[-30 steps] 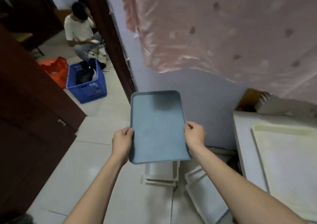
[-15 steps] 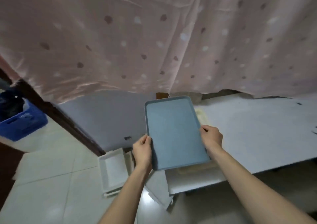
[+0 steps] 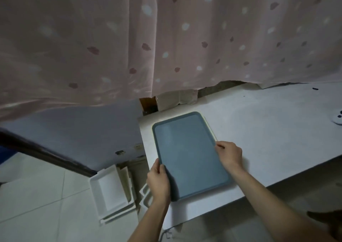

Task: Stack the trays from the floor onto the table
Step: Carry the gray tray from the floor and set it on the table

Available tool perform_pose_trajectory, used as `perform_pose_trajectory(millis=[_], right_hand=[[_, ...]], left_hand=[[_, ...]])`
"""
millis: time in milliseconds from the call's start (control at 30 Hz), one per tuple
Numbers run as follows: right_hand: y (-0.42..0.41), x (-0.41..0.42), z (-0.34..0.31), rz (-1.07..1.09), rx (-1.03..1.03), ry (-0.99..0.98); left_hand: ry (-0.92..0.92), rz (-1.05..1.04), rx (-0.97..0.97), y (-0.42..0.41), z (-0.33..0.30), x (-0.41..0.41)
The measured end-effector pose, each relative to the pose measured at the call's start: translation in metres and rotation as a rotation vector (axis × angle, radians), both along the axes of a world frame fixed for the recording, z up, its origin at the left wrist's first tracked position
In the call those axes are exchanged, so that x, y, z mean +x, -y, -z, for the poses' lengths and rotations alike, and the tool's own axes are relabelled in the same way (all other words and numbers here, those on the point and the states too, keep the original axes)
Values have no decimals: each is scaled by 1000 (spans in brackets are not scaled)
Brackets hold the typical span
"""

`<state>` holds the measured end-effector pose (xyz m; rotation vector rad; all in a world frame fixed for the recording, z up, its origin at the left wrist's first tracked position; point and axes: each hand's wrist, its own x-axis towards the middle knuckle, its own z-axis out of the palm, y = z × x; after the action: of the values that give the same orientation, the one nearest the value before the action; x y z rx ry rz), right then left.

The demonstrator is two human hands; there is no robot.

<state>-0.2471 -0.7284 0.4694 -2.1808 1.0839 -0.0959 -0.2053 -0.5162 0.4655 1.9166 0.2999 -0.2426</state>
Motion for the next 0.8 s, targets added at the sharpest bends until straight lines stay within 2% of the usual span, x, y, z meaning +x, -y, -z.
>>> perform_pose_trajectory(millis=[200,400,667,800], right_hand=[[5,12,18,20,-26,29],[14,10,25,8,-49,26],[12,7,32,-37,-102,26],[10,4,30,-59,-106,32]], left_hand=[[142,136,214,7,9,12],[153,112,233,16,21,7],[191,182,322,12,27,5],[193,195,298,11,27,2]])
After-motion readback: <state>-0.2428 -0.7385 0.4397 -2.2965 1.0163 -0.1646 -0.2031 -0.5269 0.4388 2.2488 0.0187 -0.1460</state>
